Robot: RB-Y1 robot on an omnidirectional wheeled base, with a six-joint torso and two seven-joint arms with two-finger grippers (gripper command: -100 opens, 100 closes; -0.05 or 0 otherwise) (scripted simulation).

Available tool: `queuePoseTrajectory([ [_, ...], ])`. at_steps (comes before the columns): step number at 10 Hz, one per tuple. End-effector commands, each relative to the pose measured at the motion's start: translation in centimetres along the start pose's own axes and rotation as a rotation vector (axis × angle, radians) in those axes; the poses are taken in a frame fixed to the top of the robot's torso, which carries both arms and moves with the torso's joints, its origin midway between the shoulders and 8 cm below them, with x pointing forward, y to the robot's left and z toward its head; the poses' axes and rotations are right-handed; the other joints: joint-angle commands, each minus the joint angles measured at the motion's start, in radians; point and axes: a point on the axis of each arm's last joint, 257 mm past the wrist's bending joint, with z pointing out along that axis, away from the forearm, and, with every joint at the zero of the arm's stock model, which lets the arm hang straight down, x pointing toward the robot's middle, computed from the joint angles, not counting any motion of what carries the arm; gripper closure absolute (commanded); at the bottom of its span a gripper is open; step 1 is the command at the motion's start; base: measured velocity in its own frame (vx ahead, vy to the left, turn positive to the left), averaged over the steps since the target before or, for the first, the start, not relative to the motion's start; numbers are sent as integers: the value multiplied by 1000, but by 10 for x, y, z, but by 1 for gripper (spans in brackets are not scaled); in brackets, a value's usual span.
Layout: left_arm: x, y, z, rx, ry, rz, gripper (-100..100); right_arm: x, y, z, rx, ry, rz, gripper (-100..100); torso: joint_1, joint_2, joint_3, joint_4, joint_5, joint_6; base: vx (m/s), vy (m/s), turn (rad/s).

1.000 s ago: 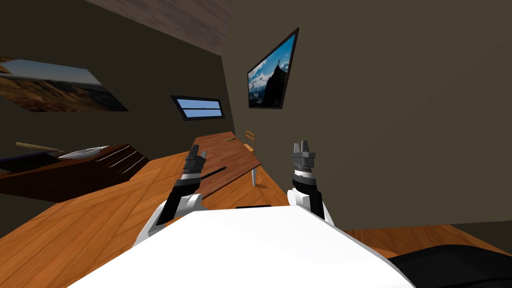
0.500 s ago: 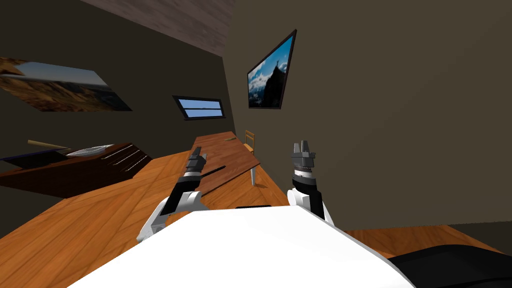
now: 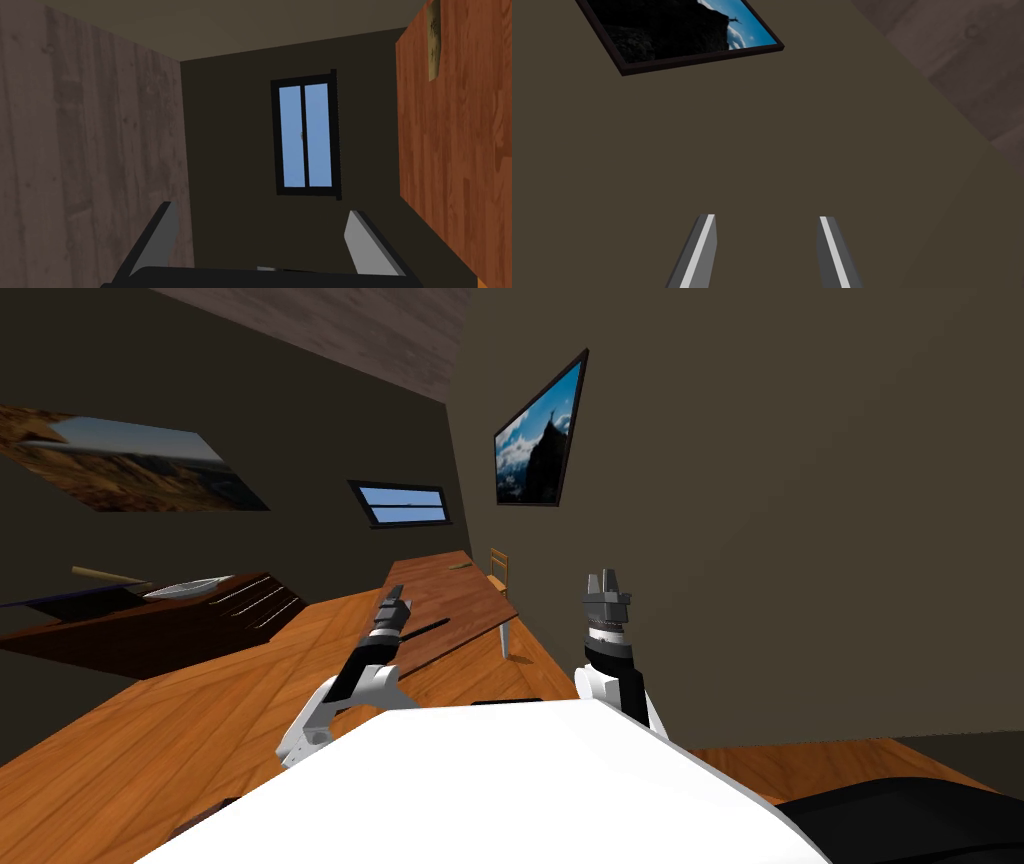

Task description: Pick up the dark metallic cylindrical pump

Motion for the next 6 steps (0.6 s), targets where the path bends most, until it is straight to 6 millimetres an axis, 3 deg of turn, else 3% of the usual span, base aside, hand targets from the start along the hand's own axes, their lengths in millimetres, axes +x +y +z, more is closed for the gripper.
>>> queuePoseTrajectory([
  [1,-10,22,7,-62,-14,-4,-100,0,0,0,0,0,0,0,0,0,0,0,0,0,-11,-46,17],
  [6,-28,73,14,-211,-43,-20,-100,0,0,0,0,0,0,0,1,0,0,0,0,0,-5,-29,5],
])
